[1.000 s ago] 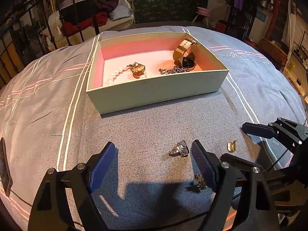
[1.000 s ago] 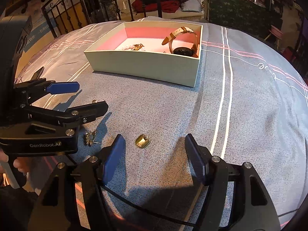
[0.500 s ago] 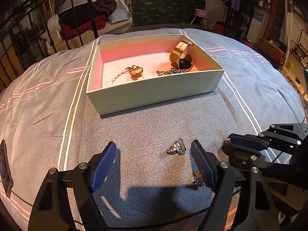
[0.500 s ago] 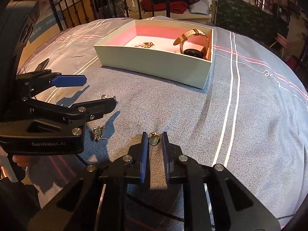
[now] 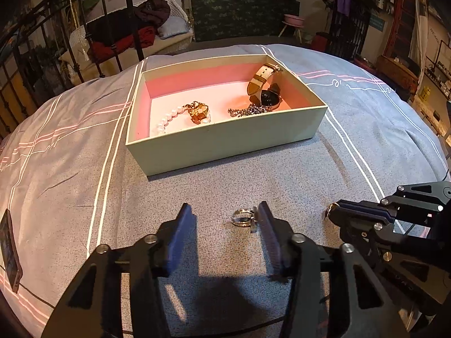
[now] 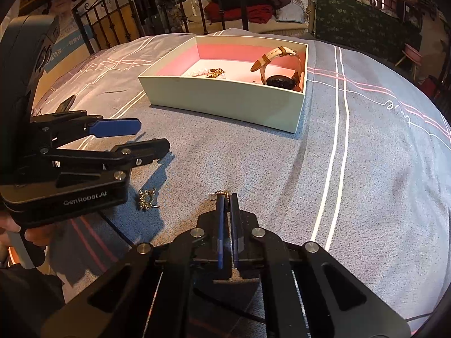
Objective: Organize jewelry
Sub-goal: 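Grasp the gold pendant with the right gripper while the left grasps the silver ring, then carry the pendant and silver ring over the pink box with both grippers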
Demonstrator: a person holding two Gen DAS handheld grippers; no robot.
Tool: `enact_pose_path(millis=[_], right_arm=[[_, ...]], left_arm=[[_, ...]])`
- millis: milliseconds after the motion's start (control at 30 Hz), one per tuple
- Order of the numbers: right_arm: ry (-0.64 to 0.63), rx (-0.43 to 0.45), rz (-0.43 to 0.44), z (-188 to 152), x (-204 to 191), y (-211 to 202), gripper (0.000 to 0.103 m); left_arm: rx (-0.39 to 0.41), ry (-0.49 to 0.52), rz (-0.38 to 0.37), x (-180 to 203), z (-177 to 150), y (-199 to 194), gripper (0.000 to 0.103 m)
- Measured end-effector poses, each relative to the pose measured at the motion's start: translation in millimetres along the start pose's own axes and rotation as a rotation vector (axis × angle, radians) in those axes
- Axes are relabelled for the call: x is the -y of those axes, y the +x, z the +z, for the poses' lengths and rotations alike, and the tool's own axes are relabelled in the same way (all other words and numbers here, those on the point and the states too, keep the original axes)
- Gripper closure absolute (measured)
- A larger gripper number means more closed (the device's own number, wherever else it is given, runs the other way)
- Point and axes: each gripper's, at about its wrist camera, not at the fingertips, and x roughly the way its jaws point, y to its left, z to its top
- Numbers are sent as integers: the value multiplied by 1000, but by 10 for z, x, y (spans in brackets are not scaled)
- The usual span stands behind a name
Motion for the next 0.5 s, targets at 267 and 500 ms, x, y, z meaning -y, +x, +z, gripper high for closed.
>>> enact_pose_path(millis=[267, 500], right_arm=[[-22, 35, -6, 122, -32, -94, 98], [-80, 110, -19, 601, -64, -270, 98]], left_arm=[[85, -34, -20, -95, 225, -215, 81], [125, -41, -17, -190, 567, -236, 81]])
